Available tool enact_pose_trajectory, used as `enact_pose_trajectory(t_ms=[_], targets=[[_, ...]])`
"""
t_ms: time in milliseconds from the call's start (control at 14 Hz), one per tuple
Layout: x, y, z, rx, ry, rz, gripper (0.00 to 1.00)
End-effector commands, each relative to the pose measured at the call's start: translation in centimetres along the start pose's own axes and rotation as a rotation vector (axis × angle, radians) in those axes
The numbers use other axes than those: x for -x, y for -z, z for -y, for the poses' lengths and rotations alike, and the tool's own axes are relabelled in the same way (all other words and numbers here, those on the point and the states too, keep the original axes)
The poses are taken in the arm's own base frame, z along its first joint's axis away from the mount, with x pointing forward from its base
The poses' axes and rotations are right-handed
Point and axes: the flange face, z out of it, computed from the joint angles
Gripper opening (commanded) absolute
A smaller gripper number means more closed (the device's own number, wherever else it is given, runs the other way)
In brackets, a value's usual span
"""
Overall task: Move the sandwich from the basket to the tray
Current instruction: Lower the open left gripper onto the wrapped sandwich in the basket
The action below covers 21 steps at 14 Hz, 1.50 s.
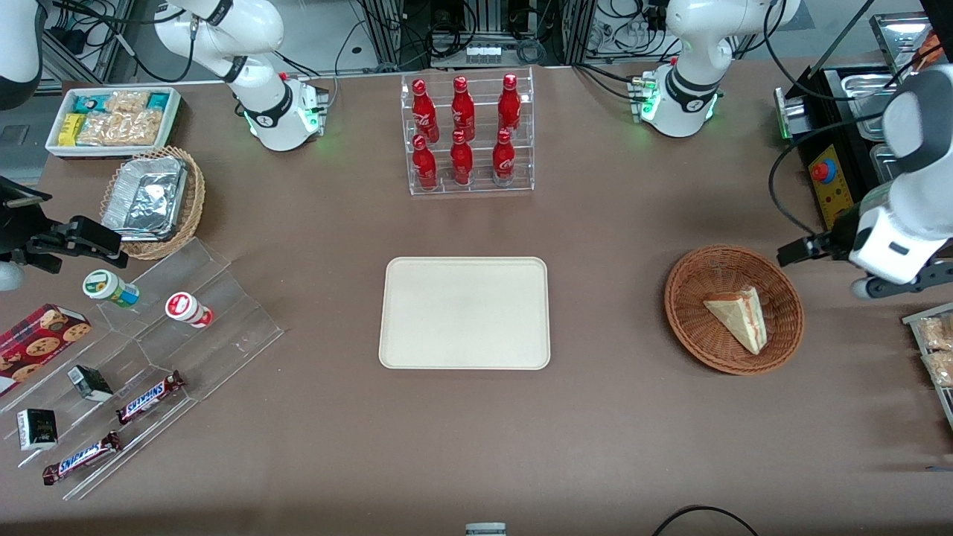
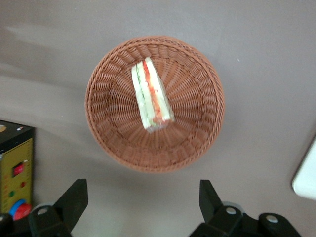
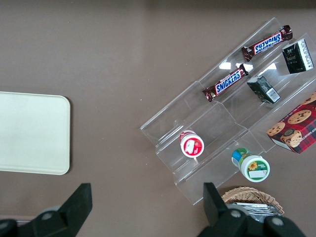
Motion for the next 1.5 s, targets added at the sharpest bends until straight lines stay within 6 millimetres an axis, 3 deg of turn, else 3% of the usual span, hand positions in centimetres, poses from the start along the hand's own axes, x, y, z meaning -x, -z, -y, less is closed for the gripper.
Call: enact_pose_trajectory(t_ms=[0,143,214,429,786,1143,1286,1429], targets=[[-0.3,-5.0,0.2,0.003,0.097,-0.034,1.0],[-1.4,-8.5,0.2,0.008,0.127,-0.033,1.0],[-2.1,-9.7,1.3,0.007,0.156,-0.023,1.0],[-3.0,-12.9,1.4,0.024,0.283,-0.004,1.0],[-3.2,-19.1,0.9,0.042,0.372,-0.021,1.0],[-3.6,-21.8,-0.1,0.048,0.359,-0.027,0.98],[-3.5,-22.4,-0.3,0.043,0.364,-0.019,0.88],[-3.5,-22.4,-0.4,0.041,0.36,-0.015,0.71]])
